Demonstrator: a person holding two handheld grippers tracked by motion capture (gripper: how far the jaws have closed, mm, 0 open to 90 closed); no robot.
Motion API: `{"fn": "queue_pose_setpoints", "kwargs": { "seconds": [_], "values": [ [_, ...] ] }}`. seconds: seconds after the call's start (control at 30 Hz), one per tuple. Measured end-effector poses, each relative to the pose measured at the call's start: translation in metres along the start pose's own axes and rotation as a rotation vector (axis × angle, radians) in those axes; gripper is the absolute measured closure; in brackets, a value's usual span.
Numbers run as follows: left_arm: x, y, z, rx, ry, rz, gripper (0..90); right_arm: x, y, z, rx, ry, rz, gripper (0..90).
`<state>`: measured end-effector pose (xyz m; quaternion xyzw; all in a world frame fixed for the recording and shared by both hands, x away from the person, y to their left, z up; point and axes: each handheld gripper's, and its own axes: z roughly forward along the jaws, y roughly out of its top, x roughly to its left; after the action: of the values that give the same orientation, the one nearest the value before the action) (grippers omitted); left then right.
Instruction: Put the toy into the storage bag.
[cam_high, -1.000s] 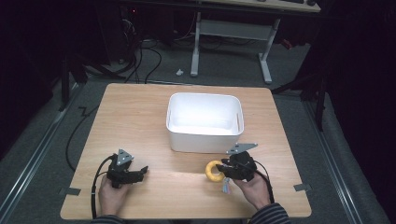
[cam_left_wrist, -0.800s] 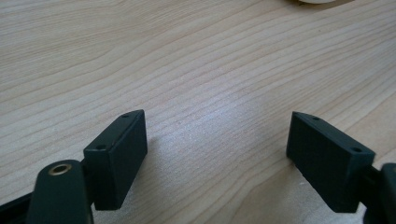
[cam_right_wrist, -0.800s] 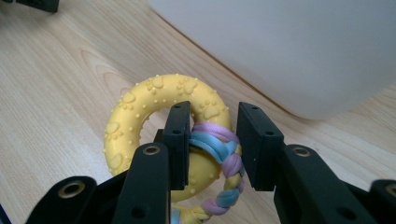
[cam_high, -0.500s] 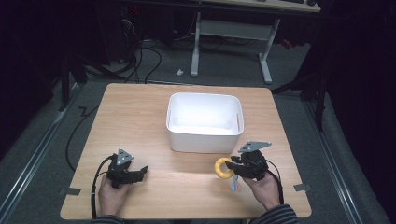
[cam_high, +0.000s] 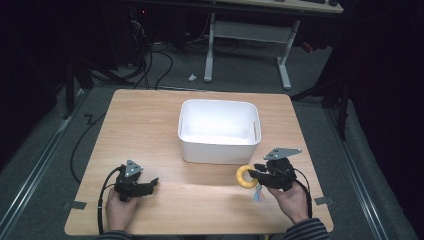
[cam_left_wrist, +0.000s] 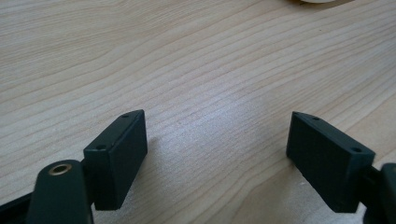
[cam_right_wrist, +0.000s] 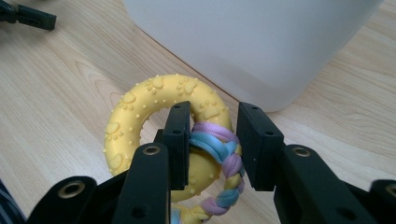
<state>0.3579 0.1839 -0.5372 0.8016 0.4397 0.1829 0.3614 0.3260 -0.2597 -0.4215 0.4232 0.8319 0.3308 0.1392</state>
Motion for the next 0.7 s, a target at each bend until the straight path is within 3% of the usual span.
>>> {"fn": "queue_pose_setpoints", "kwargs": {
  "seconds": [0.17, 0.7],
  "values": [
    [0.000, 0.000, 0.000, 0.002, -0.001, 0.001, 20.8, -0.002, 0.004, -0.010, -0.002, -0.003, -0.012, 66.4],
    [0.000, 0.000, 0.000, 0.000, 0.000, 0.000, 20.8, -0.013, 0.029, -0.044, -0.053, -0.019, 0.013, 66.4]
  ]
}}
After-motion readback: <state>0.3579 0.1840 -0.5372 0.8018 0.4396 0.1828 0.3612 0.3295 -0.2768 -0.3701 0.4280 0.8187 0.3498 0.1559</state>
